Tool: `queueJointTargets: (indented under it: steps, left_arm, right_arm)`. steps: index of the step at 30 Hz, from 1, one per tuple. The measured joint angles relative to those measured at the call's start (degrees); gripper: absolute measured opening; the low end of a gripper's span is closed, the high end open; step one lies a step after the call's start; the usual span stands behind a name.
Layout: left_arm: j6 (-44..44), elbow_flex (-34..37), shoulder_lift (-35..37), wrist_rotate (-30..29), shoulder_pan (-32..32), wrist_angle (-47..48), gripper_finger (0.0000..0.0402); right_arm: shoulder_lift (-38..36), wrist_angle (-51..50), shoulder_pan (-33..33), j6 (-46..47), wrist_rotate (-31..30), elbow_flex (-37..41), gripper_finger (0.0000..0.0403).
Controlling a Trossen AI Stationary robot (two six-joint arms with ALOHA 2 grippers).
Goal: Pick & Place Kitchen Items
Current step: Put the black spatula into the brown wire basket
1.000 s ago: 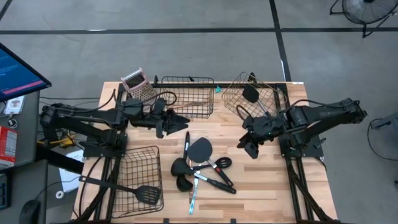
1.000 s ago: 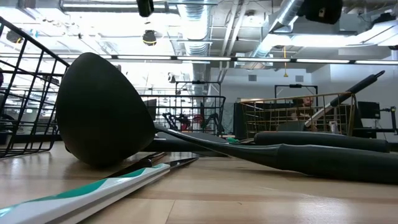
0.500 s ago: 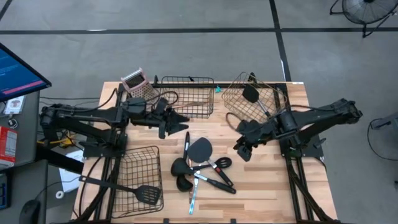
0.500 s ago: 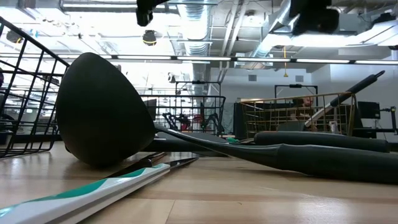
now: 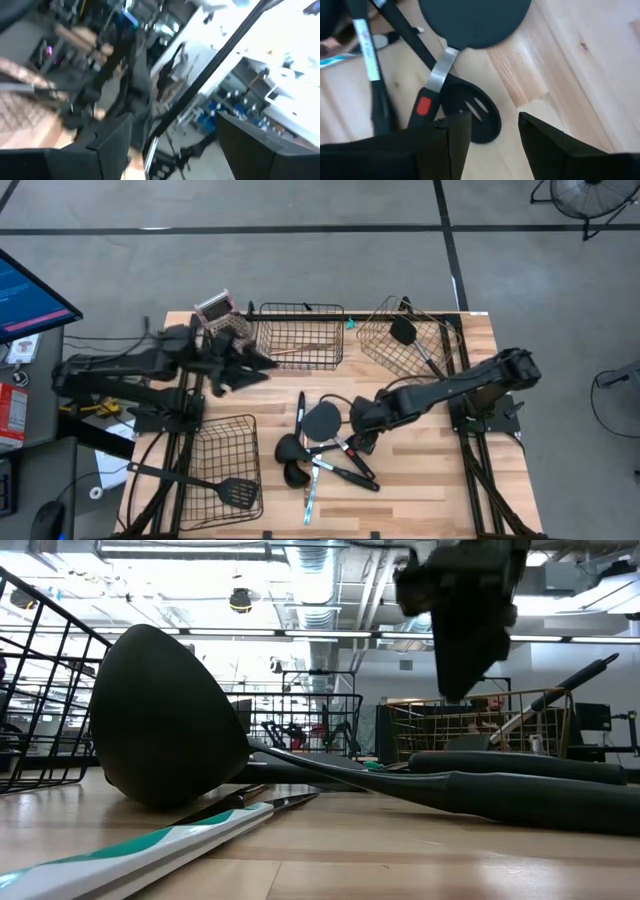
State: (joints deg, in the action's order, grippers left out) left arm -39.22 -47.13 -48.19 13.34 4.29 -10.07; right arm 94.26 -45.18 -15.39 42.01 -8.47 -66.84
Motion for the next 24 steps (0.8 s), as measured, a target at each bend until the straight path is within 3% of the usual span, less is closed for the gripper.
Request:
queueJointTargets:
  steps: [8, 14, 20, 24]
  left_arm:
    - [0.0, 0.0, 12.5, -1.3, 3.4, 0.4, 0.0269]
    - [1.1, 0.0, 19.8, -1.3, 4.1, 6.0, 0.0269]
    - [1.3, 0.0, 23.8, -1.3, 4.1, 15.8, 0.0269]
    - [1.4, 0.0, 23.9, -0.4, 4.1, 16.2, 0.0269]
  right_arm:
    - [5.0, 8.5, -1.8, 0.5, 3.3, -0.5, 0.0195]
    - [8.0, 7.7, -2.7, 5.1, 3.3, -4.1, 0.0231]
    - [13.2, 6.5, -3.2, 6.9, 4.0, -7.9, 0.0234]
    - [16.7, 4.3, -3.5, 9.1, 4.0, -10.2, 0.0234]
